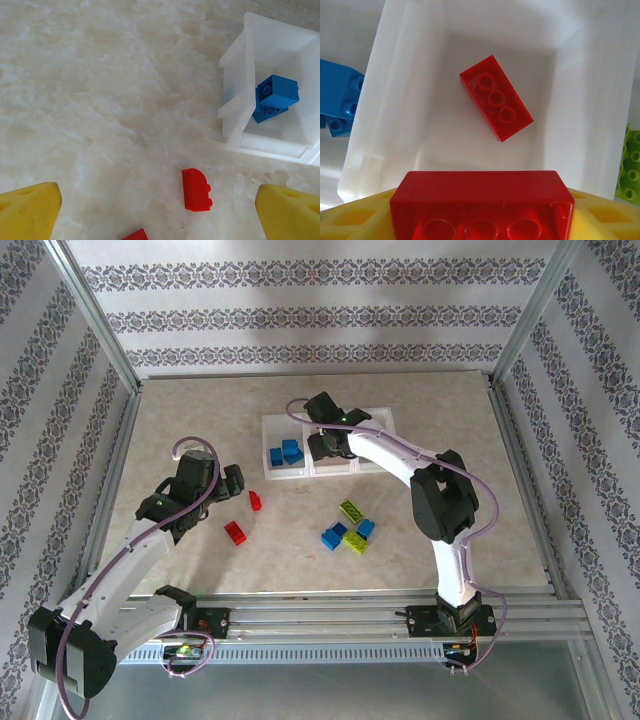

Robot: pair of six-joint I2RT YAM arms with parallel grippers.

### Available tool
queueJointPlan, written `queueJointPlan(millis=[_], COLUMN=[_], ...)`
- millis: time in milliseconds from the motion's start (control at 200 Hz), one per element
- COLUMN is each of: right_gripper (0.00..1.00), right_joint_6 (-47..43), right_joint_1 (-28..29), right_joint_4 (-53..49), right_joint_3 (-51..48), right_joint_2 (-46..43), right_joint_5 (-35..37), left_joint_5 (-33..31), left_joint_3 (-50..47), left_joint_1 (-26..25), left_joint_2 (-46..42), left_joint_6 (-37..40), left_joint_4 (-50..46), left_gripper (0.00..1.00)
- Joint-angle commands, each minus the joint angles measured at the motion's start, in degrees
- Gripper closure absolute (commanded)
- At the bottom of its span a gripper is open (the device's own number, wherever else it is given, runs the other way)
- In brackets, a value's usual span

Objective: Sort the legos into containers by color
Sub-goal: Place the lego in the container.

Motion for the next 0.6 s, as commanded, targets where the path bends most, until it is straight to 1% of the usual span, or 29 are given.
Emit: queueJointPlan(millis=[0, 160, 365, 595], right_gripper=[0.27, 0.23, 0.23, 0.24], right_joint_6=[-1.22, -1.70, -1.75, 1.17], right_joint_1=[-0.23, -0.28, -0.18, 1.33], right_joint_4=[0.19, 0.19, -0.08, -0.38], right_joint_3=[1.67, 1.67, 1.38, -4.37], right_joint_2=[0.91, 0.15, -1.69, -8.73], right_joint_5=[1.70, 2.23, 2.52, 3.36], left_joint_5=[0.04, -0.07, -0.03, -0.03], left_joint_3=[-0.81, -0.74, -0.53, -0.41], left_joint_1=[0.84, 0.86, 0.89, 0.86], left_joint_2=[-1.46, -1.75, -1.80, -1.79], left_joint_6=[-0.83, -0.92, -0.84, -1.01], left_joint_4=[-2.61, -2.73, -2.90, -2.82], left_gripper=[0.00, 0.00, 0.00, 0.00])
